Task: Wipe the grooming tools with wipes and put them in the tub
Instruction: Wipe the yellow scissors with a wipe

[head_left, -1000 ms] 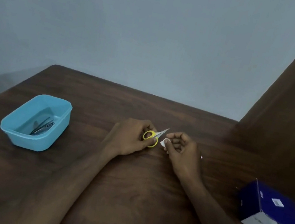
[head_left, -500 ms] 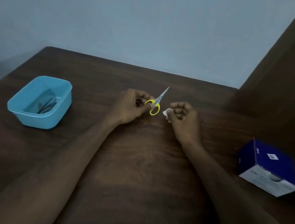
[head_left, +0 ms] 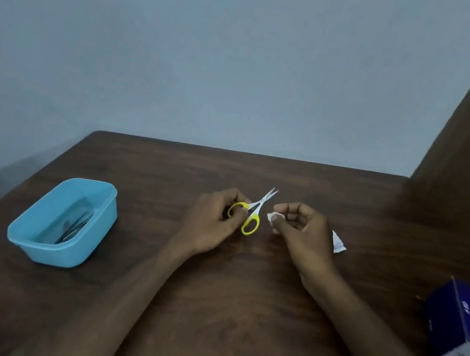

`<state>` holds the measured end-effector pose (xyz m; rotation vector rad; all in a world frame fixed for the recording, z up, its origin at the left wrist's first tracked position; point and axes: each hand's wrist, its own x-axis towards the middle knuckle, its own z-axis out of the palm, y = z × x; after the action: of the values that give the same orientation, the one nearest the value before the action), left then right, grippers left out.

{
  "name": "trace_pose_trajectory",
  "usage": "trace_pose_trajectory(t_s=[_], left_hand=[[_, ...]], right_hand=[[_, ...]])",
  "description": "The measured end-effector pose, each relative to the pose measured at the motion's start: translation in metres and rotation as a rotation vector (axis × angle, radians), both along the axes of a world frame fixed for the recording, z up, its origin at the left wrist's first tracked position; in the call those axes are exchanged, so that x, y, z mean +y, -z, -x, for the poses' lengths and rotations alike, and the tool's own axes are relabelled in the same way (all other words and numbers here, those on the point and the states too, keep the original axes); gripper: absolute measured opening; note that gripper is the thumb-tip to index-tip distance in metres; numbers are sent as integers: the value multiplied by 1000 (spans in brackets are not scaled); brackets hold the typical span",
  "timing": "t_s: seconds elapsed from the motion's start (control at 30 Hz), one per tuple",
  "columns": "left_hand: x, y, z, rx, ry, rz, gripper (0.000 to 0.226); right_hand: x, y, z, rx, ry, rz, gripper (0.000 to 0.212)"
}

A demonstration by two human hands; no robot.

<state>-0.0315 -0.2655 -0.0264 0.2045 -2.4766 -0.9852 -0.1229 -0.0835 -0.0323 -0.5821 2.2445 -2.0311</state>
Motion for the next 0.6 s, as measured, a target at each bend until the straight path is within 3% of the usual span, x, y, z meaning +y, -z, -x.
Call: trace_pose_trajectory(t_s=[0.4, 0.6], left_hand=[[11, -8, -5, -151, -38, 317, 13], [10, -7, -5, -142, -64, 225, 25]], right_hand=[[-7, 0, 4, -31, -74, 36, 17], [-2, -4, 4, -69, 16, 149, 14]])
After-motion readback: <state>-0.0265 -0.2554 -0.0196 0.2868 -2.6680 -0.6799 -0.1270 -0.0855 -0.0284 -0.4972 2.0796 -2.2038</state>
